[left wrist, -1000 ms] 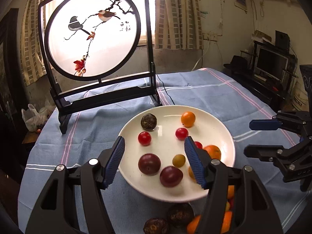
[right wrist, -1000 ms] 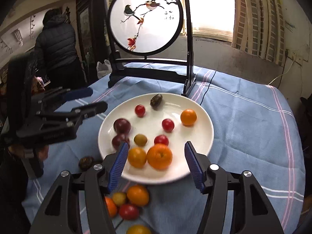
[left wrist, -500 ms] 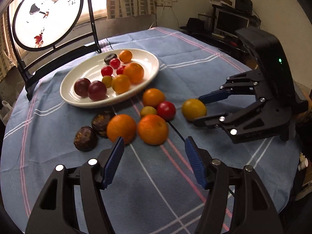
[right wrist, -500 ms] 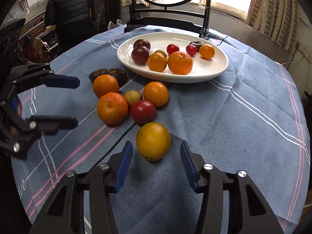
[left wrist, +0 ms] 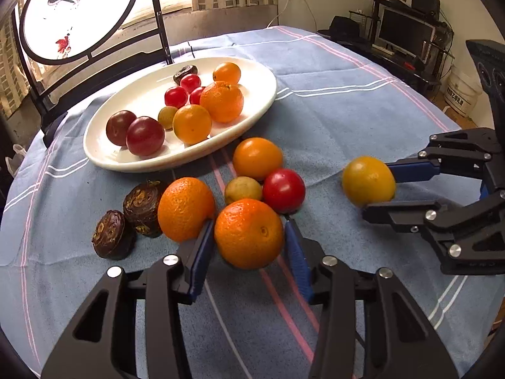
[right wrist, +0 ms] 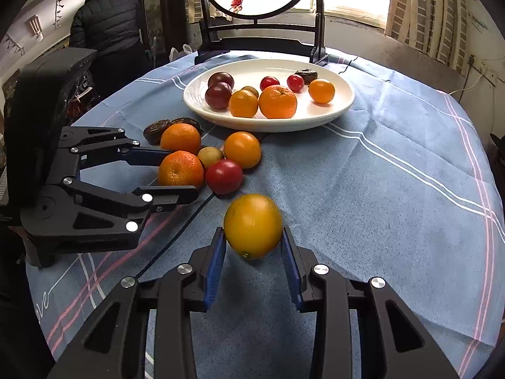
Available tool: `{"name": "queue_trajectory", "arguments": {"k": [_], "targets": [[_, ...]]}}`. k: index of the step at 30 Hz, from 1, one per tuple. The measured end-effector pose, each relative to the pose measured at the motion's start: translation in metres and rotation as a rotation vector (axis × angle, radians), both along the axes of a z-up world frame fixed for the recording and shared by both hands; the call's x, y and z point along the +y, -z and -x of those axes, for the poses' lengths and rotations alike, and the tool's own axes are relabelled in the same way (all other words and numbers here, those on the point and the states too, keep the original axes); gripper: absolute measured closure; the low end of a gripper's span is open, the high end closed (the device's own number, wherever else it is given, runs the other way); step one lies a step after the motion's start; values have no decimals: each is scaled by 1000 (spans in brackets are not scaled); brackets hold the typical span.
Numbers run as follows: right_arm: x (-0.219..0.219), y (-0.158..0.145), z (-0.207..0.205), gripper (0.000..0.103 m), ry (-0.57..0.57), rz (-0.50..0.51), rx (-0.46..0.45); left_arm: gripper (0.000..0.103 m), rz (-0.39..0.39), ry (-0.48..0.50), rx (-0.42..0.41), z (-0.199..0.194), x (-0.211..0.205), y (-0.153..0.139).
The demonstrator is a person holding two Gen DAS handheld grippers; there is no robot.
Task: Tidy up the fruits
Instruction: 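Grasp a yellow lemon with the right tool while the left grasps an orange, then carry the lemon and orange onto the white plate and open both tools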
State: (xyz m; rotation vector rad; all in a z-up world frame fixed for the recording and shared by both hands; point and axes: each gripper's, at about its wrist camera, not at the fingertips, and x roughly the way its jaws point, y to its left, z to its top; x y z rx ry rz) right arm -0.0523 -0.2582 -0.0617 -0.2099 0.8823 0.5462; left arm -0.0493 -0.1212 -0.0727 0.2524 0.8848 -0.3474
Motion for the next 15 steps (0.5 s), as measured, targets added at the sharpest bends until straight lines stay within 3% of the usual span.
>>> {"name": "queue_trajectory", "arguments": {"k": [7, 15], "targets": [[-5, -10, 5, 67, 8, -14, -23, 61, 8, 24, -18, 11, 10, -16], [15, -55, -5, 68, -27, -40, -111, 61, 58, -33, -194, -2, 45, -83]]}}
